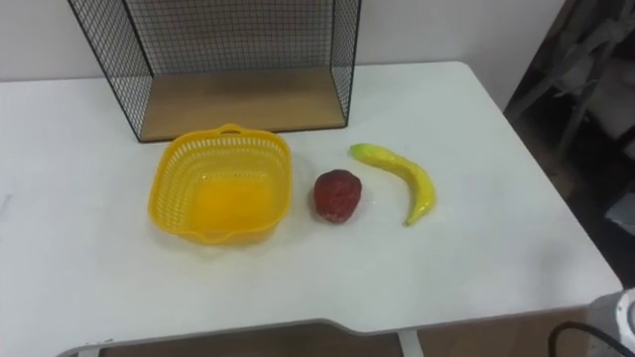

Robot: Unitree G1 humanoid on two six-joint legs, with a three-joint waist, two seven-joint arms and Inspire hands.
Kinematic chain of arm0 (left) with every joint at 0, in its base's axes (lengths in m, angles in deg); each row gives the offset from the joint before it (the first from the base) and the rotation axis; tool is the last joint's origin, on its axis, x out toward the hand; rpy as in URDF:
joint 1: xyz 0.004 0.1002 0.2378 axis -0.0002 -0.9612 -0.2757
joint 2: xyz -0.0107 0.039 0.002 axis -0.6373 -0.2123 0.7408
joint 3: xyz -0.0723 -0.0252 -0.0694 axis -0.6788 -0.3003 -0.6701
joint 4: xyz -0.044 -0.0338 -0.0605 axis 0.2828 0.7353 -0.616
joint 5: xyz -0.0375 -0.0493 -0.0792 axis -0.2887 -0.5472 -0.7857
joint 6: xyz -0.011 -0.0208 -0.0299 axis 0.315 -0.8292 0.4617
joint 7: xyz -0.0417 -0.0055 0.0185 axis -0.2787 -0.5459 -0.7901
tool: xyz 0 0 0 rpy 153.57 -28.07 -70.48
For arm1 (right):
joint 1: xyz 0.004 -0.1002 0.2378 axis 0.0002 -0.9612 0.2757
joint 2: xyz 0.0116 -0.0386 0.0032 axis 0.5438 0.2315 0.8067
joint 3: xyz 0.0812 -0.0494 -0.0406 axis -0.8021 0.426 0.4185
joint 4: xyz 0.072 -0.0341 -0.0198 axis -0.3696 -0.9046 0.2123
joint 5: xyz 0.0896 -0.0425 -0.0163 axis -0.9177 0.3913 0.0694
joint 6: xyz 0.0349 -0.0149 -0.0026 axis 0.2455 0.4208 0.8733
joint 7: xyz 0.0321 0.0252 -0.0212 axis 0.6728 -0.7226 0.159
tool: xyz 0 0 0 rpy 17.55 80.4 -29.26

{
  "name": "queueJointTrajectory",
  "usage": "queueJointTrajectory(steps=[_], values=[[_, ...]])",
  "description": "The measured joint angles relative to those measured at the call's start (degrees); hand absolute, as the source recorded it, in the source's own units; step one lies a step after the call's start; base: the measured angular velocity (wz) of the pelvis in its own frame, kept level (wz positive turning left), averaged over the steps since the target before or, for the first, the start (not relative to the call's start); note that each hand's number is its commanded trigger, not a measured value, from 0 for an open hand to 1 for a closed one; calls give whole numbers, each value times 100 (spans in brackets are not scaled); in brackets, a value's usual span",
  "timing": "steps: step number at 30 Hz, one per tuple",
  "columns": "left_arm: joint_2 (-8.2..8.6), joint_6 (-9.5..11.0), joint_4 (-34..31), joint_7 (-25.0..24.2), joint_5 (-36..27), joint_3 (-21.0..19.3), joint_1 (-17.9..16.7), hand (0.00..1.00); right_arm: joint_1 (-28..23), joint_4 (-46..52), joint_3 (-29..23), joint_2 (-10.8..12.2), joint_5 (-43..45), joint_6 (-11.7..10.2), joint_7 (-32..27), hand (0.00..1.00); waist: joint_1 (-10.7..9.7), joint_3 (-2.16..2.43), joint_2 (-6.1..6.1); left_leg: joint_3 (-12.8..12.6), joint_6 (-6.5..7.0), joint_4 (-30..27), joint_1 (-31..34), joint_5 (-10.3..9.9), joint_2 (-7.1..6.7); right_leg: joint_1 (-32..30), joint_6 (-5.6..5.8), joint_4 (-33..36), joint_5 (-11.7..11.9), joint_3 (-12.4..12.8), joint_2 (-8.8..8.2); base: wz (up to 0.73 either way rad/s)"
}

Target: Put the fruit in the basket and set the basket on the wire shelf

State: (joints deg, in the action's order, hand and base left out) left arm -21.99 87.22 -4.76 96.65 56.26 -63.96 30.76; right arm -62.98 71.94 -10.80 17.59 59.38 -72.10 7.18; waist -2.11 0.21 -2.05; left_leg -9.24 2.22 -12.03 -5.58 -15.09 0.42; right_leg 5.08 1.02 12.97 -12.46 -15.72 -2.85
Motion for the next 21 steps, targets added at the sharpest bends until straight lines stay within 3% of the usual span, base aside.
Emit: queueJointTrajectory(steps=[4, 8, 11, 14, 21], values=[[-4, -3, 22, -35, 5, 70, 1, 0, 37, 58, 360, -91, 296, 5, 631, 0, 103, -4, -46, 19, 7, -4, -13, 7, -13, 50, 3, -3, 2, -5, -10, 4], [-25, 8, 38, -142, 4, 142, 24, 0, 95, 56, 722, -114, 518, 7, 1366, 0, 206, -61, -82, 19, 8, -64, -17, 17, -9, 81, 6, -34, 7, -10, -10, 0], [-34, 21, 36, -227, 6, 284, 52, 0, 229, 44, 1011, -305, 557, 10, 1843, 0, 249, -90, -78, 18, 9, -62, -16, 17, -7, 76, 3, -33, 14, -6, -12, 0], [-66, 21, 31, -345, 6, 309, 105, 0, 416, 43, 1293, -497, 557, 17, 2388, 0, 278, -95, -102, 18, 6, -65, -21, 20, 3, 82, -4, -32, 18, -13, -7, 0], [-162, 39, -40, -487, 5, 630, 248, 0, 585, 41, 1931, -522, 572, 75, 3493, 0, 405, -93, -218, 32, 1, -81, -2, 24, 9, 78, -13, -33, 26, -23, -7, 0]])
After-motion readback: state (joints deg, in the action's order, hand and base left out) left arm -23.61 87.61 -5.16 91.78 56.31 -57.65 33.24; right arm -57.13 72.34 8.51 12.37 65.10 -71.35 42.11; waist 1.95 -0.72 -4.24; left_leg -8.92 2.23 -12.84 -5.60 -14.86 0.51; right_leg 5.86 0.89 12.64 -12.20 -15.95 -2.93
